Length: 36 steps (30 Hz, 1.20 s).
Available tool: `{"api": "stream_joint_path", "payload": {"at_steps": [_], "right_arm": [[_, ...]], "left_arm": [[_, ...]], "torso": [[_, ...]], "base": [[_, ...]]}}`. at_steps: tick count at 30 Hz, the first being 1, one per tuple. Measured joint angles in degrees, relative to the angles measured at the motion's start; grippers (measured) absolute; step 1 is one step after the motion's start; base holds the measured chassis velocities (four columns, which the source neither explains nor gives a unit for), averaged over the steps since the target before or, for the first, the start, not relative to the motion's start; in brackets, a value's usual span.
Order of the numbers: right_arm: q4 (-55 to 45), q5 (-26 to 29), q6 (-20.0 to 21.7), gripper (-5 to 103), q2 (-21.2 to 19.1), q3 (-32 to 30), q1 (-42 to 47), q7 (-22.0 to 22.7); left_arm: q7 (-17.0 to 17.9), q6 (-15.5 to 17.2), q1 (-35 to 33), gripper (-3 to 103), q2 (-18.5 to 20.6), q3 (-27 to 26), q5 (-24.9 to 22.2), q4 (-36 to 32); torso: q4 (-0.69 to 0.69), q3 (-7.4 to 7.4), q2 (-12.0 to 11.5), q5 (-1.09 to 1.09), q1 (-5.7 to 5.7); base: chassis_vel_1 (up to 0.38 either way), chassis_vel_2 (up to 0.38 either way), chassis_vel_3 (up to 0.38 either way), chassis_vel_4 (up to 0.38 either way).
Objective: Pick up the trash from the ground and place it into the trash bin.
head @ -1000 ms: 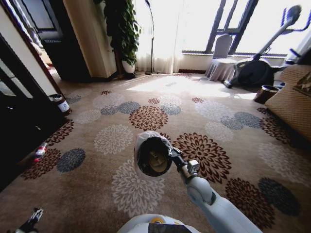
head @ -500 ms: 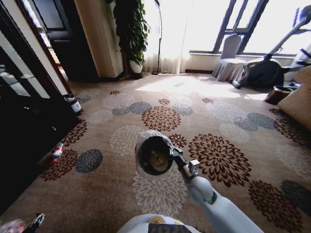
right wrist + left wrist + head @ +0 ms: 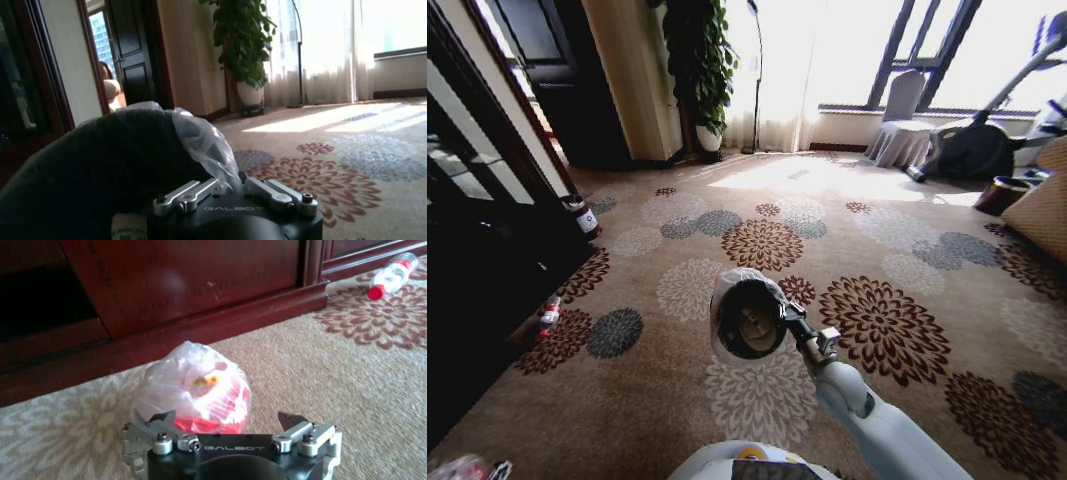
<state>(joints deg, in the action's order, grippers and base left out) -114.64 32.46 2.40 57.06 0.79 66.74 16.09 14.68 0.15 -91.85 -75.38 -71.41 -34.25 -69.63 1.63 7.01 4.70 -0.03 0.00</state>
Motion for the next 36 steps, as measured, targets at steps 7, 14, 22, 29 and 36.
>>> {"api": "stream_joint_path", "payload": {"at_steps": [7,14,22,29,36], "right_arm": [[0.30,-0.21,-0.25,0,0.11,-0.41,0.20,-0.16],[0.30,-0.16,-0.26,0,-0.29,-1.38,0.55,-0.04],[0.30,-0.09,-0.40,0,-0.66,-2.39,1.25,-0.12],[0.25,-0.09,-0.55,0,-0.69,-2.53,1.45,-0.15],[-0.05,0.09,-0.77,0,-0.97,-2.74,1.65,-0.22]], "left_arm": [[0.00,0.55,2.06,100,1.95,-0.83,1.78,3.09],[-1.33,-0.91,5.42,100,4.34,-1.04,3.68,12.15],[-4.14,-3.42,6.50,93,4.91,-2.08,3.77,15.85],[-4.48,-3.67,6.49,74,4.46,-1.72,2.82,15.76],[-4.52,-4.27,6.38,58,4.09,-1.28,2.46,14.96]], "torso": [[-0.02,0.00,-0.01,0.04,0.00],[0.00,0.00,-0.01,0.00,0.00],[-0.01,0.00,0.00,0.03,0.00],[-0.01,0.00,0.00,0.04,0.00],[0.00,0.00,0.00,0.02,0.00]], "base": [[0.000,0.000,0.000,0.000],[0.000,0.000,0.000,0.000],[0.000,0.000,0.000,0.000],[0.000,0.000,0.000,0.000],[0.000,0.000,0.000,0.000]]}}
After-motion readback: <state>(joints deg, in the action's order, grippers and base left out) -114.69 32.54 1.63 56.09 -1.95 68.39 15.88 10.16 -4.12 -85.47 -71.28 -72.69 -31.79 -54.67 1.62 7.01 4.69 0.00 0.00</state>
